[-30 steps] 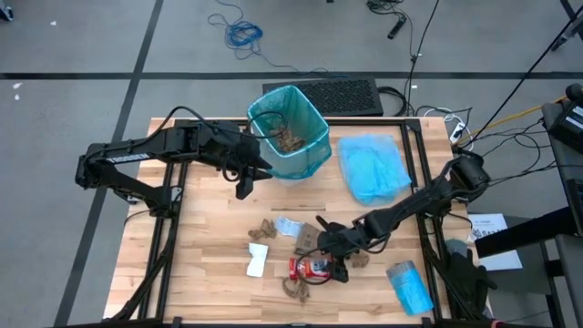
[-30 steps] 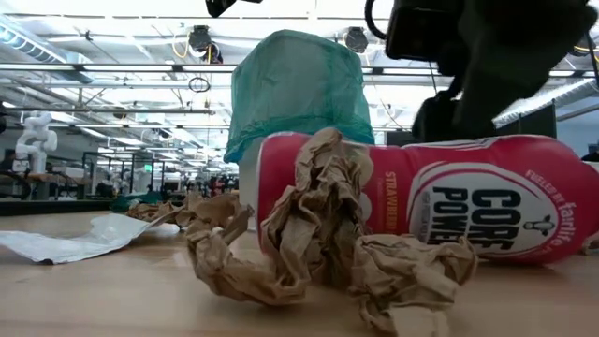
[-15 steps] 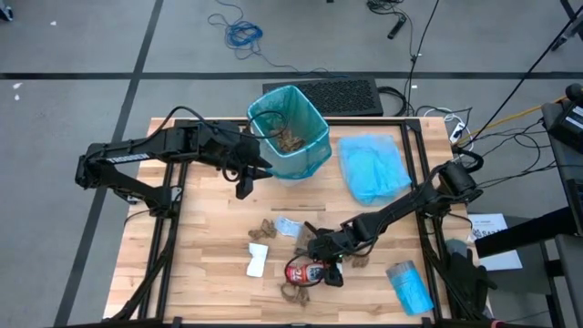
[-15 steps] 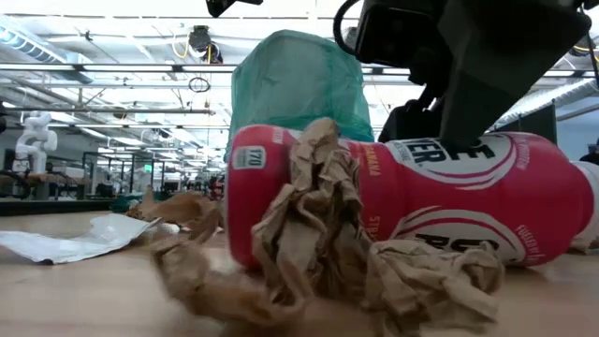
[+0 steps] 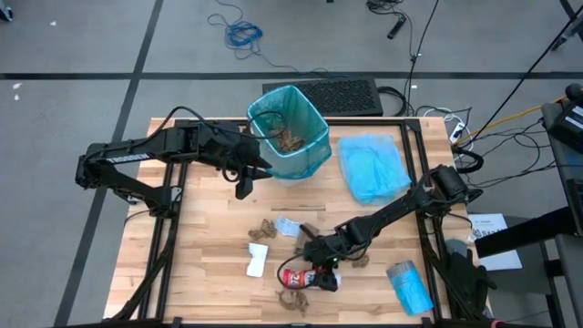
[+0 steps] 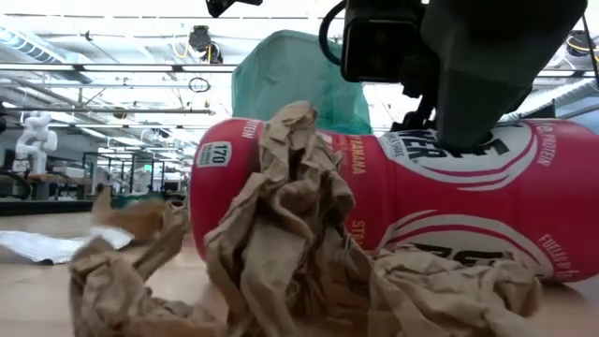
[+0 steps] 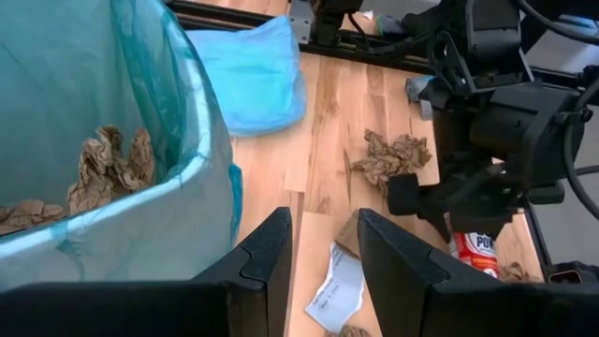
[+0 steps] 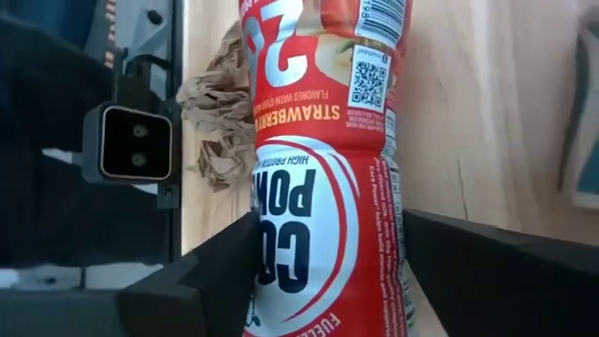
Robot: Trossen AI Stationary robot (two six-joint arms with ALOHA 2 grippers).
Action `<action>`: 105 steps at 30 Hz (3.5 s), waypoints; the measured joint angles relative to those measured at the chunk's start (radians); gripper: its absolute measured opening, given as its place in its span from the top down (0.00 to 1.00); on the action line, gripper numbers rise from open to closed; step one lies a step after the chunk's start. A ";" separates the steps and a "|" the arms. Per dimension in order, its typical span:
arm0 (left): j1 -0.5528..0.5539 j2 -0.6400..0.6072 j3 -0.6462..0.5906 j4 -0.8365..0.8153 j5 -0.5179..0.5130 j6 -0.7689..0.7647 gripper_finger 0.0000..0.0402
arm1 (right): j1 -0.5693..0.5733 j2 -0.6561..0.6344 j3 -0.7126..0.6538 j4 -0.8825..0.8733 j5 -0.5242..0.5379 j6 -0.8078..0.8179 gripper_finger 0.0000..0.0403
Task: Place trash/remove bag and relplace
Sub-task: Put the red bottle into the blue trash bag inside the white trash bin, then put the brown paper into the blue trash bag inside the white trash bin
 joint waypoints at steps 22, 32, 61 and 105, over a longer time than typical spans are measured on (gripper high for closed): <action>0.000 0.000 0.000 0.000 0.000 -0.008 0.70 | -0.013 -0.214 -0.006 -0.079 0.205 -0.013 0.77; 0.000 -0.071 0.022 0.027 0.004 -0.001 0.70 | -0.134 -0.463 0.028 -0.095 0.372 -0.099 0.77; 0.000 -0.195 0.025 0.157 0.028 0.051 0.70 | -0.723 -0.396 0.384 -0.041 0.342 -0.500 0.74; 0.001 -0.195 0.025 0.110 0.027 0.071 0.70 | -0.774 -0.384 0.383 0.005 0.246 -0.485 0.26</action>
